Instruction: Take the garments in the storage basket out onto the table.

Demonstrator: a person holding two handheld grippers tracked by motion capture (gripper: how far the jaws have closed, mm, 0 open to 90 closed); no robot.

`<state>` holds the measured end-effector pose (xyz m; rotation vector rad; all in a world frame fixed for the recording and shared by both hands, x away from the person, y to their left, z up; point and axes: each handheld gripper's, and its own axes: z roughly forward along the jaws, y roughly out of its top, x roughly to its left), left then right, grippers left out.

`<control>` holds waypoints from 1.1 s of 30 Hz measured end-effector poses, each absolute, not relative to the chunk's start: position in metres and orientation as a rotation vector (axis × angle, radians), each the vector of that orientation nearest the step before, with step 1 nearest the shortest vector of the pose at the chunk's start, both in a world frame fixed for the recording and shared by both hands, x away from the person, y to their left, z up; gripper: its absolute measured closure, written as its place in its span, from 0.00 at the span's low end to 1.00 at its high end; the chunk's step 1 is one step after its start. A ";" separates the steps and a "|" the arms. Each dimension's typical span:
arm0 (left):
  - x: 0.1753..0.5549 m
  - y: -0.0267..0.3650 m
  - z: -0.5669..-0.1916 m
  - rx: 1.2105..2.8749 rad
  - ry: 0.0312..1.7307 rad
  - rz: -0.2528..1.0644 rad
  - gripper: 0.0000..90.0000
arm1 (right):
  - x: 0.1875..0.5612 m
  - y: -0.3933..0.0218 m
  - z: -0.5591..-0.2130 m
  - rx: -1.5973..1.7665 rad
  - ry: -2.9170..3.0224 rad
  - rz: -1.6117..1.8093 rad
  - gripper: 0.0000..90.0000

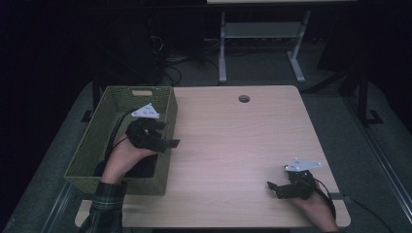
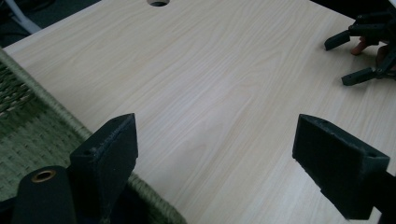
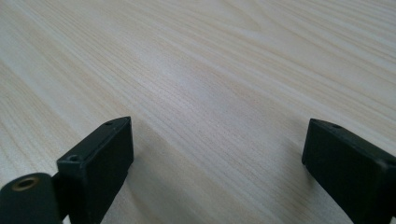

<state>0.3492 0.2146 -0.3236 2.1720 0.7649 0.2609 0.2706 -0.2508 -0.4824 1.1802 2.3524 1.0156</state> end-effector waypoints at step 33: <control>0.345 0.279 -0.315 2.147 0.909 0.347 0.15 | 0.271 -0.251 -0.482 1.181 2.352 1.016 0.10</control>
